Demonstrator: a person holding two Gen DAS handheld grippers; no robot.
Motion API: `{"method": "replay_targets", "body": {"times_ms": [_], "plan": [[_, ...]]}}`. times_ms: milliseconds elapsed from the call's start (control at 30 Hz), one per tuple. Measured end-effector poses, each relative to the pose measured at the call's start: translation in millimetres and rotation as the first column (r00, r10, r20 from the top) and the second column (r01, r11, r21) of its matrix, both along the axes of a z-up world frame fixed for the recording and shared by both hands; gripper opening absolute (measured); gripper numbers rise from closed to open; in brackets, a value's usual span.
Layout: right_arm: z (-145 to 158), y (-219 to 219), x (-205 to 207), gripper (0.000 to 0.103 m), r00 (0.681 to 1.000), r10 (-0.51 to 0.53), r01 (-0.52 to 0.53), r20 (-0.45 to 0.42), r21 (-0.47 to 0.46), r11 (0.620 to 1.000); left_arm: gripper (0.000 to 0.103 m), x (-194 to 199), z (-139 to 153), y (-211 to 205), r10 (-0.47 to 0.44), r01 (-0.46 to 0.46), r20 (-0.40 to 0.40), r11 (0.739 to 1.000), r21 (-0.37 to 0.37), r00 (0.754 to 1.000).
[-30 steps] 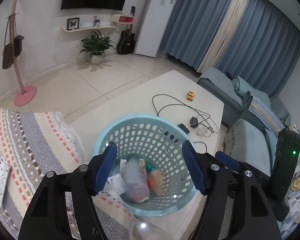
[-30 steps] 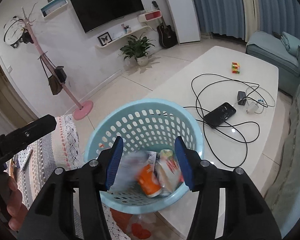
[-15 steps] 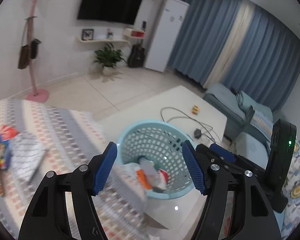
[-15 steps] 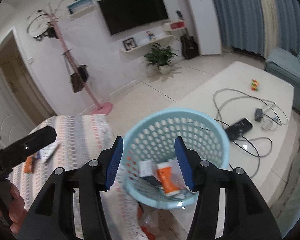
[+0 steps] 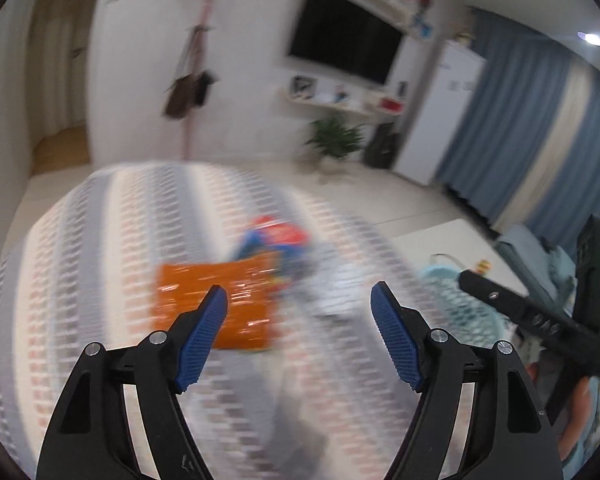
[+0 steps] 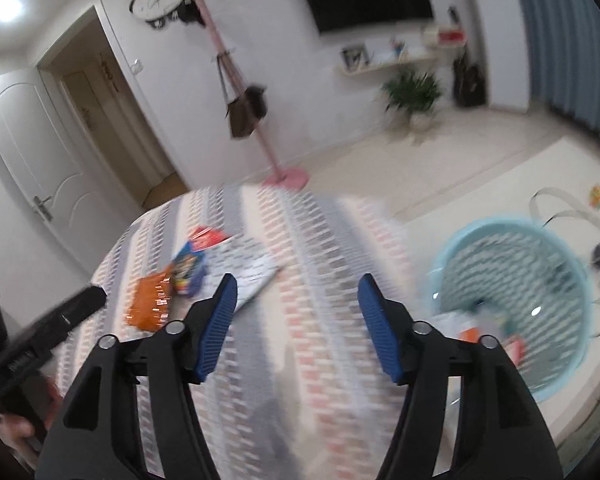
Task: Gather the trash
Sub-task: 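Grasp the orange snack packet with the left tool while the right tool grasps the white heart-print bag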
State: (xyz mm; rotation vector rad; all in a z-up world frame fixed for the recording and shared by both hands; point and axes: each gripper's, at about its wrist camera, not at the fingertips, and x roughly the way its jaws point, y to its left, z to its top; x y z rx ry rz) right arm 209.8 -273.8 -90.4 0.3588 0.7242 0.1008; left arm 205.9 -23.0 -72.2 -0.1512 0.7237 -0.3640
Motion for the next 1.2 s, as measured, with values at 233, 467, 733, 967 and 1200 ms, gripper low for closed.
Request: {"method": "replay_targets", "body": {"times_ms": [233,467,733,967,1200], "plan": [[-30.5,65.0,54.1,0.06,0.994,0.039,-0.043,-0.101,-0.041,0.998,0.075,41.4,-43.8,22.6,-0.063,0.067,-0.096,0.997,0.047,0.993],[-49.7,82.4,72.4,0.059,0.981,-0.07,0.053,-0.18,-0.098,0.994,0.079,49.5,-58.8,11.9,-0.091,0.102,-0.105,0.989,0.107,0.99],[-57.0,109.7,77.1,0.029,0.986,-0.112,0.073,-0.125,-0.279,0.957,0.078,48.1,-58.3,13.2,-0.106,0.119,-0.093,0.982,0.148,0.99],[-54.9,111.0,70.4,0.009,0.992,-0.078,0.048,-0.1,-0.268,0.962,0.082,52.9,-57.6,35.5,-0.146,0.143,-0.107,0.989,-0.037,0.983],[-51.1,92.0,57.5,0.003,0.993,-0.085,0.068,-0.084,-0.185,0.98,0.084,54.0,-55.6,26.1,-0.15,0.151,-0.107,0.989,-0.001,0.983]]}}
